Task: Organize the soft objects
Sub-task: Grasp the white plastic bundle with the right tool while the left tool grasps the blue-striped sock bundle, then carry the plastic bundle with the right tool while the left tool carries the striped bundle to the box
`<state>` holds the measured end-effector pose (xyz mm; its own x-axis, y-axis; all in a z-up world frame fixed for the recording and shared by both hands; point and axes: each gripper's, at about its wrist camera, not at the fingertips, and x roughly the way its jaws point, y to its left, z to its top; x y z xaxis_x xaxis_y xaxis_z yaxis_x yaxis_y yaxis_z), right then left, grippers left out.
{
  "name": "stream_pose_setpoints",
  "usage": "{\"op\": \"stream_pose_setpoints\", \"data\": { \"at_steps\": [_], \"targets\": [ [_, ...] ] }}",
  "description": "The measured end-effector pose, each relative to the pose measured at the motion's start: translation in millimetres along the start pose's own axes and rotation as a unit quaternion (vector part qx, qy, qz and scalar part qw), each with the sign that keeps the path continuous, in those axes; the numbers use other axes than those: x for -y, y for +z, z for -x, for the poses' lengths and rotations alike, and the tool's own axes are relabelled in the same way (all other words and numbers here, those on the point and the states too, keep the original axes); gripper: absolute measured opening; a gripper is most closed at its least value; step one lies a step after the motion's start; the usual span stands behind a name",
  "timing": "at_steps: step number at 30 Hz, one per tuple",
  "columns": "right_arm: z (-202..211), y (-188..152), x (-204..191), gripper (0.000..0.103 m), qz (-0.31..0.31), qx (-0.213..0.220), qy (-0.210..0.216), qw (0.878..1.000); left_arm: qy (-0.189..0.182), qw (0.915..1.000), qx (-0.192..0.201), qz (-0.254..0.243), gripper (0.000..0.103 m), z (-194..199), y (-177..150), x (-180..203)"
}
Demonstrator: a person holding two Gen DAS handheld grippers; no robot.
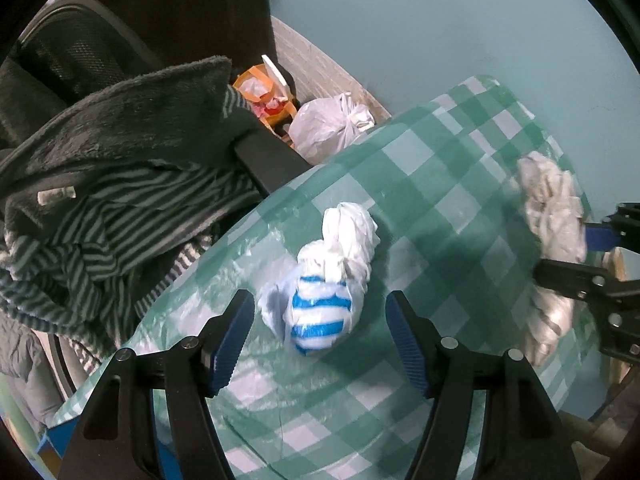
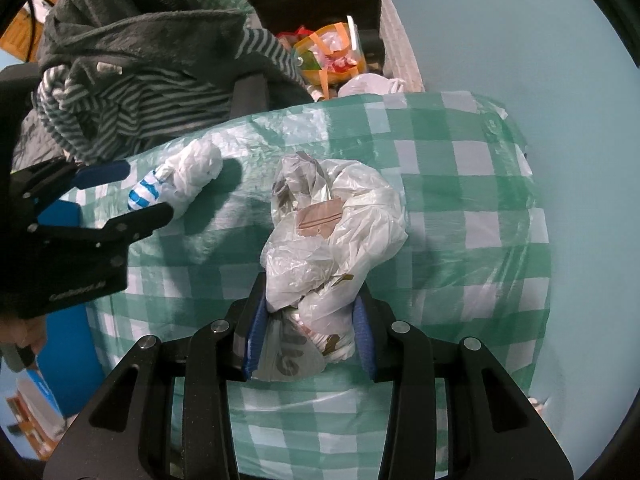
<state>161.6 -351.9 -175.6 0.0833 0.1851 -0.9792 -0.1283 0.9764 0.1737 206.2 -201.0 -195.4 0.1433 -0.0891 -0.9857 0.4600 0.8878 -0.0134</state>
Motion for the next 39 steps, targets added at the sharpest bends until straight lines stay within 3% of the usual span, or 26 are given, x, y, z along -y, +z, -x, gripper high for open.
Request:
{"op": "stream_pose_setpoints", "data": {
  "at_steps": [11, 15, 21, 39],
  "targets": [
    [1, 4, 5, 0.038, 0.0, 0.001, -0.002, 1.0, -0.005, 0.9999, -0.016, 0.004, 0.068, -22, 4, 3],
    [1, 5, 5, 0.038, 0.005, 0.002, 0.0, 1.0, -0.006, 0.9997, -0.021, 0.004, 0.049, -25, 3, 4],
    [1, 3, 3, 0.038, 0.011, 0.003, 0.001, 1.0, -0.008, 0.9999, -0.014, 0.005, 0.039, -23, -3, 4],
    [8, -14, -4, 0.038, 0.036, 0.009, -0.002, 0.999, 0.011, 0.9994, 0.025, 0.023, 0.035, 9, -46, 22]
  ]
}}
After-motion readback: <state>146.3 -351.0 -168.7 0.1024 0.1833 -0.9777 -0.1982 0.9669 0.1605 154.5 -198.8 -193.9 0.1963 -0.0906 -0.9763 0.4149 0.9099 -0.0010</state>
